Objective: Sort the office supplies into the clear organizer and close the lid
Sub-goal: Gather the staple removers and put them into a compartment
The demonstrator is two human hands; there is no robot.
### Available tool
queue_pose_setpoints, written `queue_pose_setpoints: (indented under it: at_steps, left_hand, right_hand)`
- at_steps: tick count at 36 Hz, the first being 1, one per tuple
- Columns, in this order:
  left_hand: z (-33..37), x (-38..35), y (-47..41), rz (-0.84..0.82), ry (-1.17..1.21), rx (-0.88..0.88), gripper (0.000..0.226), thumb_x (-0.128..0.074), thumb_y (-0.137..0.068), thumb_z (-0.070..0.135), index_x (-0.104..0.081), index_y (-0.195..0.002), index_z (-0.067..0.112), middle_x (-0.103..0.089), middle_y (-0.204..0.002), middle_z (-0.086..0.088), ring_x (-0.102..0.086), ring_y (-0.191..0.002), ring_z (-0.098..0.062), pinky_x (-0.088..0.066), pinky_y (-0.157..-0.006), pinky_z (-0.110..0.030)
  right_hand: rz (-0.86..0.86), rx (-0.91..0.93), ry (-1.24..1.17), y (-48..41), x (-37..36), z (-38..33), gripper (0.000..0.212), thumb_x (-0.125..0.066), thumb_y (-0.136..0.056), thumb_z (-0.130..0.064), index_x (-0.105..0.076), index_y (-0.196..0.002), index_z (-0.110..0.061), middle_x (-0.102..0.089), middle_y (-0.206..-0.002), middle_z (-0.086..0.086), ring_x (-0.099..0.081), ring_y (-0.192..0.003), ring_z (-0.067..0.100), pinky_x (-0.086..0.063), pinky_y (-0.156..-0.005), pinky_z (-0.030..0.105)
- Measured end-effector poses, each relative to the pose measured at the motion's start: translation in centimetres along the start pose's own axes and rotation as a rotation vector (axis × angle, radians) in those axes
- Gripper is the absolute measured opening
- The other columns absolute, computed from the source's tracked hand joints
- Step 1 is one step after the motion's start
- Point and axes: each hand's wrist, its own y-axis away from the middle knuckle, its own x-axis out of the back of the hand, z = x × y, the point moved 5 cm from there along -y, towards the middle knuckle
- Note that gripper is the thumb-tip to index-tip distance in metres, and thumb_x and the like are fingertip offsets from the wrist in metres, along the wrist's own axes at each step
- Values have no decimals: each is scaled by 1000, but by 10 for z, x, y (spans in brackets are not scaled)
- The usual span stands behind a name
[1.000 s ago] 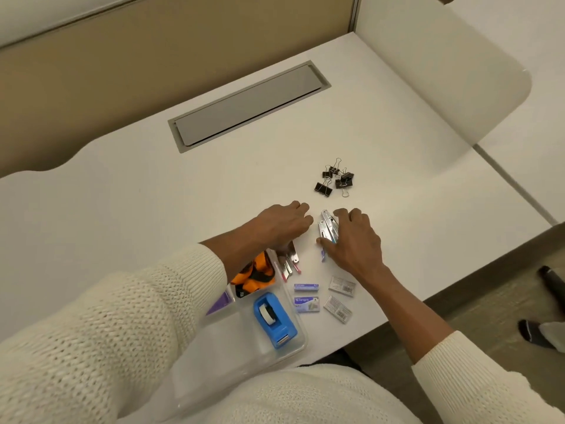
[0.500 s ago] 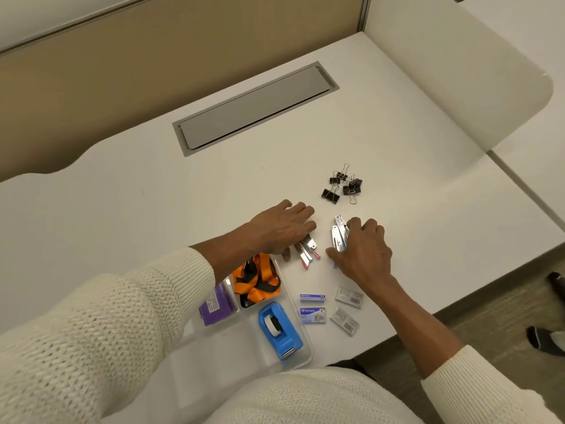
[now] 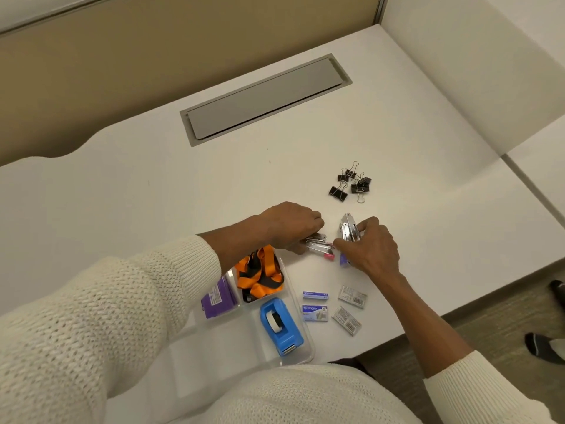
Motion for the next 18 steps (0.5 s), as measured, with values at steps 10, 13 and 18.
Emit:
queue_pose_setpoints:
  at_steps: [10,13,18]
  left_hand:
    - [-9,5,36,195,443,215,45,-75,-86,54,-62,-113,20,-65,-102,3,-55,-83,-17,-49,-71,-38]
    - [-9,12,63,259,551,273,44,-75,-86,56,-63,-113,22,-67,-102,5,-59,-86,-16,-54,-77,-42]
    - [-8,19,135,452,800,419,42,-80,-83,53,-67,-112,25,-71,-103,10,-67,-90,-11,-60,-79,-42]
  right_hand:
    - [-183,-182,-664,12,13,2,42,-87,-70,-23,-65,-104,-11,-78,-71,4,-76,-57,18,-62,-52,34]
    - [-262,-188,-774,18,18,-10,33,-84,-75,-15,-71,-103,-1,-77,-86,10,-75,-57,17,-60,-54,30]
    - [-294,-84,-761,31,21,-36,35,-84,-77,-14,-69,-107,-3,-79,-77,-1,-76,-65,12,-61,-57,32]
